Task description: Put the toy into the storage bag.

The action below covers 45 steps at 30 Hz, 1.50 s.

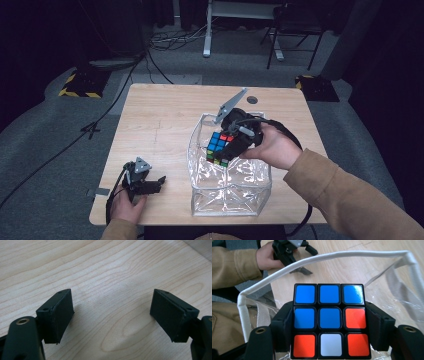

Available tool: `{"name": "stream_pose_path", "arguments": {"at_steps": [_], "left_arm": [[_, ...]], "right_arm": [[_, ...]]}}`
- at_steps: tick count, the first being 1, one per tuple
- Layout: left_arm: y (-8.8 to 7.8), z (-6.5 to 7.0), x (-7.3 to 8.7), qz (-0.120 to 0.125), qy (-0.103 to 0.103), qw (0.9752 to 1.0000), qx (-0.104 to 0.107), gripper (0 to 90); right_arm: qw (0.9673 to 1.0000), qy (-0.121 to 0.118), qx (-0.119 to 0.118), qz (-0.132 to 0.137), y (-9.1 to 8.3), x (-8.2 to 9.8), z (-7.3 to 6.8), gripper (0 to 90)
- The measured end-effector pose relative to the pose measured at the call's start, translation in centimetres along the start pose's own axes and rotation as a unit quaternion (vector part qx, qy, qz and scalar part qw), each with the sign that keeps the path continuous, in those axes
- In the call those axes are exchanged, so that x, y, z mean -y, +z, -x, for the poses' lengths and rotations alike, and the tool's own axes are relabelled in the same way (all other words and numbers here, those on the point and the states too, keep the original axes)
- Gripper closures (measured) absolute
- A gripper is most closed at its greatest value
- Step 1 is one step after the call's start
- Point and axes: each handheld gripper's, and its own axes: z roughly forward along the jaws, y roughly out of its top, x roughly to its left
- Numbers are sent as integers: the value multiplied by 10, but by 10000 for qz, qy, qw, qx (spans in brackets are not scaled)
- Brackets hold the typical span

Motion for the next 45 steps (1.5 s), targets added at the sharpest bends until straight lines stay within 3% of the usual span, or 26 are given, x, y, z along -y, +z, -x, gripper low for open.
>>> {"name": "stream_pose_path", "arguments": {"at_steps": [6, 17, 22, 33, 36, 37, 45], "left_arm": [[0, 0, 0, 4, -3, 10000, 0, 192], [0, 0, 0, 9, -9, 10000, -1, 192], [0, 0, 0, -1, -10, 10000, 15, 193], [0, 0, 0, 5, -2, 10000, 2, 192], [0, 0, 0, 0, -7, 10000, 7, 193], [0, 0, 0, 10, -9, 10000, -1, 192], [0, 0, 0, -1, 2, 10000, 6, 192]], "right_arm": [[9995, 26, -147, -294, 26, -3, -5, 336], [9974, -98, -364, -609, 53, -2, -12, 336], [9948, -199, -490, -865, 68, -2, -19, 336], [9916, -228, -700, -1063, 83, 2, -25, 336], [9896, -388, -758, -1156, 89, 4, -27, 336], [9893, -315, -784, -1186, 91, 5, -29, 336], [9876, -342, -771, -1325, 98, 8, -28, 336]]}}
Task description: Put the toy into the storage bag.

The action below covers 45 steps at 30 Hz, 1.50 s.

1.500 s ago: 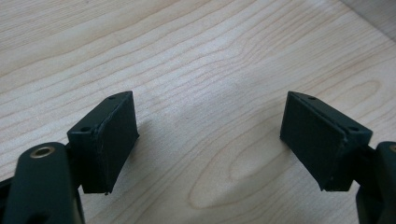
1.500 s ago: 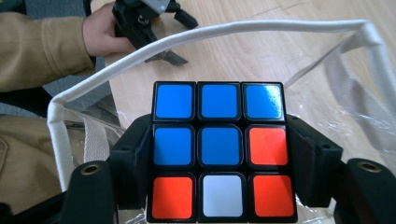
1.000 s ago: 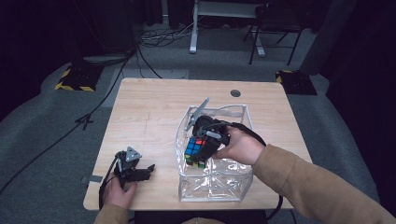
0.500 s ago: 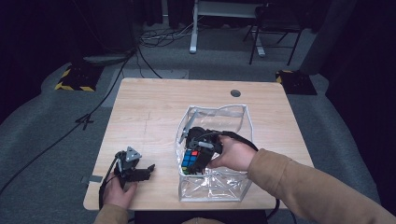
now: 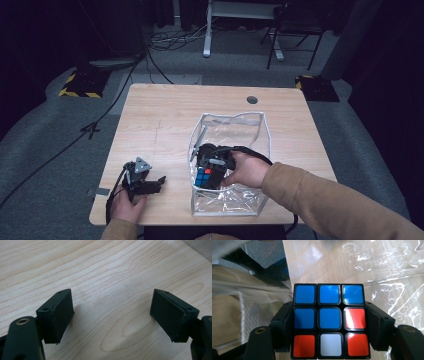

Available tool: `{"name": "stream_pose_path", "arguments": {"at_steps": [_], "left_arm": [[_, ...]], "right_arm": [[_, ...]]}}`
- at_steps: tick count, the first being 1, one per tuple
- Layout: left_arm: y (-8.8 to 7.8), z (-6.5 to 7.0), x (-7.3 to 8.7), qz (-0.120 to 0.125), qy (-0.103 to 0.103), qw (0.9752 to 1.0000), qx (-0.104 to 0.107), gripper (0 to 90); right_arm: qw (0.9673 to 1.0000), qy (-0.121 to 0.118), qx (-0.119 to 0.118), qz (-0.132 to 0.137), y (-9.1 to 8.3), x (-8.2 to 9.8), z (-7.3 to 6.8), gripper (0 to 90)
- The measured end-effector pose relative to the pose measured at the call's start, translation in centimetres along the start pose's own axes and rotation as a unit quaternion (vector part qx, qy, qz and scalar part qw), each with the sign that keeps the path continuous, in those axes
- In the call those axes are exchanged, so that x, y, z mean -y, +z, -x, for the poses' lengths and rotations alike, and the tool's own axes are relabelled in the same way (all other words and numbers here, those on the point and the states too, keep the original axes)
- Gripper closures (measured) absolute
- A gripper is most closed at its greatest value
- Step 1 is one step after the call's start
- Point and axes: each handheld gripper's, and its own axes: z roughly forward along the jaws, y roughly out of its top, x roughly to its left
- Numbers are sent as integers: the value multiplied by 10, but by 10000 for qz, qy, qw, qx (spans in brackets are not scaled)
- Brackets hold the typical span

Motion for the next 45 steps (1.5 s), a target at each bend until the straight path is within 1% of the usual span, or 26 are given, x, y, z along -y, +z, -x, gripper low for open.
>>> {"name": "stream_pose_path", "arguments": {"at_steps": [1, 3, 5, 7, 8, 10, 11, 13, 18, 20, 22, 24, 25, 28, 29, 30, 31, 35, 37, 39, 40, 45], "left_arm": [[0, 0, 0, 0, -10, 10000, 8, 192], [0, 0, 0, 9, -11, 10000, -7, 193], [0, 0, 0, -6, -9, 10000, 11, 192], [0, 0, 0, 15, -11, 10000, -14, 192], [0, 0, 0, -5, -11, 10000, 16, 192], [0, 0, 0, -8, -11, 10000, 18, 192], [0, 0, 0, 16, -4, 10000, -15, 192], [0, 0, 0, 5, -3, 10000, -1, 192], [0, 0, 0, -10, -8, 10000, 13, 192], [0, 0, 0, -3, -2, 10000, 0, 192], [0, 0, 0, 10, -1, 10000, -17, 192], [0, 0, 0, 8, -3, 10000, -16, 192], [0, 0, 0, 7, -1, 10000, -16, 192], [0, 0, 0, 9, -1, 10000, -16, 192], [0, 0, 0, -7, -9, 10000, 9, 192], [0, 0, 0, -7, -9, 10000, 9, 192], [0, 0, 0, -11, -9, 10000, -40, 189], [2, 0, -1, 8, -10, 10000, -61, 183], [1, 0, -1, 3, -10, 10000, -69, 182], [1, 0, -1, 1, -2, 10000, -67, 182], [1, 0, -1, 1, -3, 10000, -66, 182], [1, 0, -1, 1, -3, 10000, -66, 182]], "right_arm": [[10000, 17, -5, -28, 4, 0, 0, 336], [10000, -4, 9, -41, 5, 0, 0, 336], [10000, -65, 27, -56, 8, 0, 1, 336], [10000, -50, 49, -43, 10, 0, 2, 336], [10000, 23, 37, -50, 12, 1, 2, 335], [9999, 71, 46, -88, 14, 2, 2, 336], [9999, 93, 50, -118, 16, 2, 2, 336], [9999, 75, 48, -143, 19, 2, 2, 336], [9999, 12, 58, -138, 19, 3, 3, 336], [9998, -45, 55, -194, 22, 4, 3, 336], [9998, -51, 53, -203, 22, 4, 3, 336], [9997, -42, 32, -217, 23, 5, 4, 336], [9997, -6, -17, -229, 24, 5, 5, 336], [9996, 38, -23, -261, 25, 6, 6, 336], [9996, 116, -18, -273, 25, 6, 7, 336], [9996, 116, -18, -273, 25, 6, 7, 336], [9995, 95, -12, -299, 26, 7, 8, 336], [9993, 63, -9, -375, 29, 6, 7, 336], [9993, 22, -45, -372, 30, 7, 8, 336], [9992, 66, -67, -382, 32, 7, 8, 336], [9990, 130, -90, -413, 34, 7, 7, 336], [9987, 97, -104, -479, 36, 7, 7, 335]]}}
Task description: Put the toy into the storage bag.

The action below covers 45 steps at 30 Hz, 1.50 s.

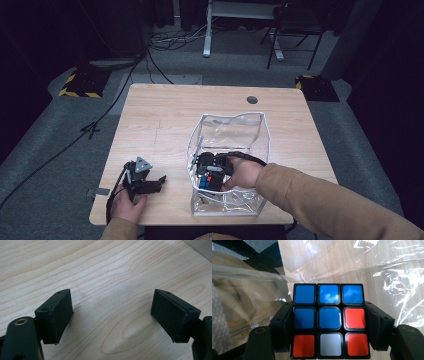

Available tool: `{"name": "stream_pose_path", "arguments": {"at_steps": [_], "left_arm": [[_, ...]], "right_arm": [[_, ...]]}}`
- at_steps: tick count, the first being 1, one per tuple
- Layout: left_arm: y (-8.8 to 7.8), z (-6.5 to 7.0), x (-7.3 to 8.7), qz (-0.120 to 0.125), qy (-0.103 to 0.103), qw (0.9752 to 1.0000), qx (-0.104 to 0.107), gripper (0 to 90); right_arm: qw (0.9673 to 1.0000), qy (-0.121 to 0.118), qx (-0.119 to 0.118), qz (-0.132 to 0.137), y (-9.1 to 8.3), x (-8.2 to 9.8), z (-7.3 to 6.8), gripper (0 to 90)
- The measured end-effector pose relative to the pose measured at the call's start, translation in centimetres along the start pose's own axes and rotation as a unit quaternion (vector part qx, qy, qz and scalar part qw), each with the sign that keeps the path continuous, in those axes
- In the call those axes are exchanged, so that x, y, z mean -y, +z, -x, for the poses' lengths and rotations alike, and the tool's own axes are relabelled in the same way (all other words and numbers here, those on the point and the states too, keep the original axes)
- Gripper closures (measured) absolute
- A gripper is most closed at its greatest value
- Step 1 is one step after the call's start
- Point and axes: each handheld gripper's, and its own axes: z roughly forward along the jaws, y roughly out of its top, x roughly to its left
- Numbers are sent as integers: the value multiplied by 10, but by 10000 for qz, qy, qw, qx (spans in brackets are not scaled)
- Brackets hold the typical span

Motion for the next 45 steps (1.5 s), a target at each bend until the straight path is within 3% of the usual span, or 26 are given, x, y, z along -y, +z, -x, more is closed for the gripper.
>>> {"name": "stream_pose_path", "arguments": {"at_steps": [13, 14, 19, 26, 34, 38, 40, 45], "left_arm": [[0, 0, 0, -1, -13, 10000, 1, 182], [0, 0, 0, -2, -4, 10000, 5, 182], [0, 0, 0, 1, -13, 10000, 3, 182], [0, 0, -1, -22, -9, 10000, -5, 180], [0, 0, -1, -35, -24, 10000, 19, 179], [1, 0, -1, -21, -26, 10000, 22, 179], [1, 0, -1, -9, -7, 10000, 2, 179], [1, 0, -1, -20, -23, 10000, 21, 179]], "right_arm": [[9998, 30, -187, -95, 9, 0, 1, 335], [9997, 21, -143, -185, 8, -1, 2, 335], [9998, 111, -147, -105, 11, 0, 1, 333], [9993, 276, -60, -244, 14, 0, 2, 310], [9991, 362, -57, -212, 15, 0, 2, 303], [9984, 404, 80, -377, 10, 1, 3, 303], [9983, 528, 40, -261, 10, 2, 3, 302], [9985, 509, 86, -158, 1, 2, 1, 303]]}}
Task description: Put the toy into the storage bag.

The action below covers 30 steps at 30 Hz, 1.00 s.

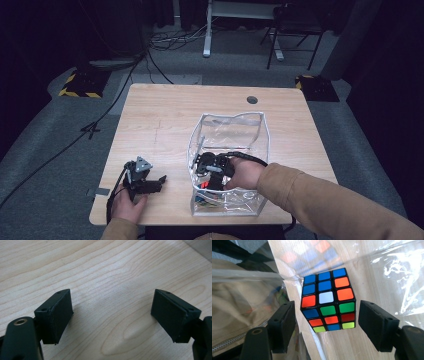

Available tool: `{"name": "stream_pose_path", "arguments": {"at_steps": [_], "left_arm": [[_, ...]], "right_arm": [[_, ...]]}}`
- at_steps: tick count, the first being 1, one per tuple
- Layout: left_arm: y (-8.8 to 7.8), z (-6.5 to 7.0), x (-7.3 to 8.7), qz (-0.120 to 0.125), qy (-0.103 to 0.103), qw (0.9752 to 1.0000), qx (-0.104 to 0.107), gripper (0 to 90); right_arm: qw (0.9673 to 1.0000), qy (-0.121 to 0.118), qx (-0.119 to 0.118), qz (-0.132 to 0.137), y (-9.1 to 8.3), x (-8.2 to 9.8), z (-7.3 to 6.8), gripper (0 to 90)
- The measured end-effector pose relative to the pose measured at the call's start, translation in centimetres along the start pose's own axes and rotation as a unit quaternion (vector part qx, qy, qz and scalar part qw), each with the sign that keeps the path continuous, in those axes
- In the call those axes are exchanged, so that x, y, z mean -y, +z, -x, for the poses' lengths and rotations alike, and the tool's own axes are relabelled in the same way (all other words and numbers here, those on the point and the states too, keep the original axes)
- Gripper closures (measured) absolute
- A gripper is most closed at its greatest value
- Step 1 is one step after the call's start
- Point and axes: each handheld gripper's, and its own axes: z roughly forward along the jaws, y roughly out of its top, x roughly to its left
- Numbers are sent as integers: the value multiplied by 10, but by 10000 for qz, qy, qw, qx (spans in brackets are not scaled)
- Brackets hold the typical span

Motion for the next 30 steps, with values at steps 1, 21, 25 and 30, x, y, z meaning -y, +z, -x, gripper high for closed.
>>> {"name": "stream_pose_path", "arguments": {"at_steps": [1, 21, 25, 30], "left_arm": [[0, 0, 0, 0, 0, 10000, 0, 179], [-1, 1, 1, 27, -19, 10000, -10, 179], [-1, 1, 1, 25, -24, 10000, -16, 179], [-1, 1, 2, 13, -4, 10000, -31, 179]], "right_arm": [[10000, 0, 0, 0, 0, 0, 0, 303], [9945, -206, 241, 994, -67, 24, -9, 438], [9925, -163, 270, 1178, -78, 35, -6, 439], [9865, -105, 410, 1581, -101, 52, -4, 437]]}}
